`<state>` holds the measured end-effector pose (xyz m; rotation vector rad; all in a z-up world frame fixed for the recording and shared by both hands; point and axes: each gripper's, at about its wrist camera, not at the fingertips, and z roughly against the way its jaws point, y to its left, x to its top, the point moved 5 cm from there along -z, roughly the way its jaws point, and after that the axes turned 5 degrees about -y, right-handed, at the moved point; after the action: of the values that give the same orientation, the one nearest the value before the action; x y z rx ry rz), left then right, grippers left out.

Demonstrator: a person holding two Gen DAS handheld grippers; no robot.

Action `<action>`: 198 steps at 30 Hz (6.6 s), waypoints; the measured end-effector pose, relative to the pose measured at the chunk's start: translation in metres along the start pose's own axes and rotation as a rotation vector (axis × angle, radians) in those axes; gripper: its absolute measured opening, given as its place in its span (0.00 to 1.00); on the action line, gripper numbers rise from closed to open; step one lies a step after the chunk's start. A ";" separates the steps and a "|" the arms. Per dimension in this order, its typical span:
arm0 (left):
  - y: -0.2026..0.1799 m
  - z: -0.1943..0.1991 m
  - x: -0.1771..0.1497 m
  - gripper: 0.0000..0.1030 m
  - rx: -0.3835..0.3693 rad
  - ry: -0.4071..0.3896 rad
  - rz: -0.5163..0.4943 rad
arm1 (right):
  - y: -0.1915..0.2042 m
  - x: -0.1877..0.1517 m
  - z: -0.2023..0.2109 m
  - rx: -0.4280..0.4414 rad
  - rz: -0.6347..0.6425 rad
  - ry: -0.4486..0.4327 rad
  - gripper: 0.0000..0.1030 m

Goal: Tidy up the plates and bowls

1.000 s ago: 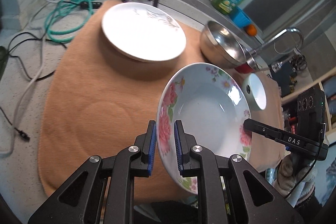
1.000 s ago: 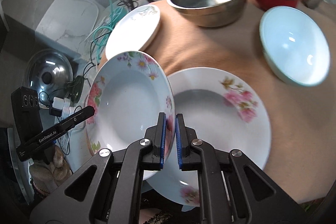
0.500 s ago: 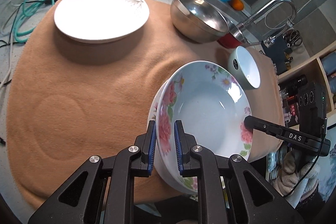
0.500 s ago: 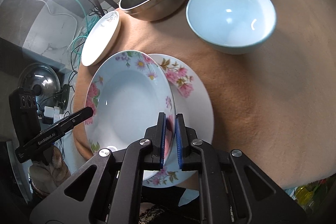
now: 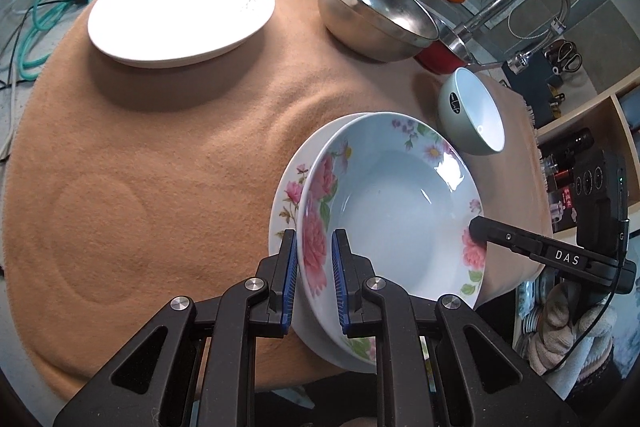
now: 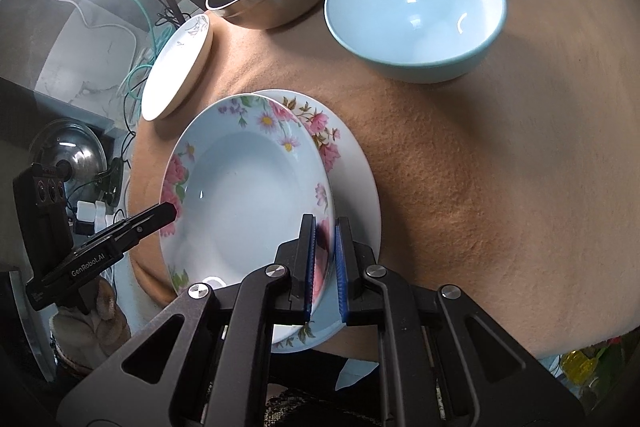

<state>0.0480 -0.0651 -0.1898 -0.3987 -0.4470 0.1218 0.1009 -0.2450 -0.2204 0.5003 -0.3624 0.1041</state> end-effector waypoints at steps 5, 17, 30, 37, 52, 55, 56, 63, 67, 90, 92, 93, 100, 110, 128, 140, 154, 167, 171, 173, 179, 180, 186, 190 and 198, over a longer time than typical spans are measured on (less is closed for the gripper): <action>0.000 -0.004 0.000 0.14 0.005 0.009 -0.004 | 0.000 0.000 -0.002 -0.003 -0.003 0.005 0.09; -0.003 -0.007 0.000 0.14 0.023 0.018 -0.031 | -0.003 -0.001 -0.004 -0.015 -0.008 0.009 0.09; -0.005 -0.009 0.001 0.14 0.045 0.031 -0.057 | 0.004 -0.001 -0.004 -0.060 0.039 0.015 0.12; -0.007 -0.010 0.002 0.14 0.056 0.037 -0.073 | 0.007 -0.001 -0.006 -0.076 0.058 0.022 0.12; -0.007 -0.011 0.002 0.14 0.061 0.042 -0.085 | 0.006 -0.001 -0.007 -0.083 0.060 0.034 0.13; -0.008 -0.011 0.002 0.14 0.054 0.043 -0.079 | 0.007 -0.002 -0.006 -0.085 0.060 0.034 0.13; -0.008 -0.011 0.002 0.14 0.051 0.043 -0.076 | 0.007 -0.002 -0.006 -0.084 0.058 0.034 0.14; -0.003 -0.001 0.010 0.14 0.043 0.011 -0.067 | 0.012 0.006 0.005 -0.105 0.071 -0.015 0.17; 0.004 0.006 0.018 0.14 0.045 -0.013 -0.054 | 0.017 0.013 0.012 -0.117 0.090 -0.045 0.17; 0.111 0.044 0.111 0.14 0.147 -0.179 0.032 | 0.129 0.082 -0.018 -0.006 0.168 -0.148 0.17; 0.121 0.043 0.123 0.14 0.156 -0.190 0.036 | 0.137 0.090 -0.026 -0.003 0.169 -0.146 0.17; 0.125 0.043 0.127 0.14 0.161 -0.193 0.036 | 0.140 0.092 -0.029 -0.004 0.169 -0.146 0.17; 0.156 0.027 0.160 0.14 0.202 -0.197 0.042 | 0.156 0.113 -0.060 -0.011 0.164 -0.131 0.17; 0.177 0.003 0.183 0.14 0.194 -0.158 0.054 | 0.159 0.134 -0.097 -0.043 0.135 -0.105 0.17; 0.188 -0.017 0.191 0.14 0.186 -0.125 0.051 | 0.161 0.156 -0.143 -0.046 0.119 -0.050 0.17; 0.184 -0.026 0.193 0.09 0.161 -0.108 0.043 | 0.163 0.160 -0.158 -0.033 0.108 -0.020 0.07; 0.181 -0.019 0.181 0.07 0.149 -0.096 0.078 | 0.164 0.158 -0.153 -0.022 0.100 -0.008 0.06; 0.150 0.013 0.161 0.07 0.120 -0.130 0.062 | 0.155 0.141 -0.115 0.024 0.079 -0.014 0.06; 0.131 0.021 0.153 0.07 0.105 -0.142 0.043 | 0.147 0.131 -0.097 0.034 0.071 -0.022 0.06; 0.123 0.025 0.148 0.07 0.102 -0.146 0.034 | 0.142 0.124 -0.087 0.037 0.067 -0.030 0.06; 0.098 0.035 0.131 0.07 0.091 -0.156 0.019 | 0.127 0.104 -0.062 0.048 0.060 -0.045 0.06; 0.092 0.036 0.128 0.07 0.086 -0.156 0.015 | 0.122 0.100 -0.056 0.049 0.056 -0.048 0.06; 0.062 0.037 0.106 0.07 0.059 -0.139 -0.015 | 0.099 0.080 -0.029 0.033 0.039 -0.067 0.06; 0.045 0.034 0.091 0.07 0.033 -0.120 -0.027 | 0.081 0.064 -0.012 0.016 0.028 -0.069 0.06; 0.016 0.024 0.062 0.07 -0.001 -0.072 -0.053 | 0.050 0.038 0.012 -0.019 -0.005 -0.069 0.06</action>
<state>0.0925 -0.0294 -0.1517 -0.3837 -0.5281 0.0845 0.1228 -0.2066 -0.1738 0.4869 -0.4289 0.0786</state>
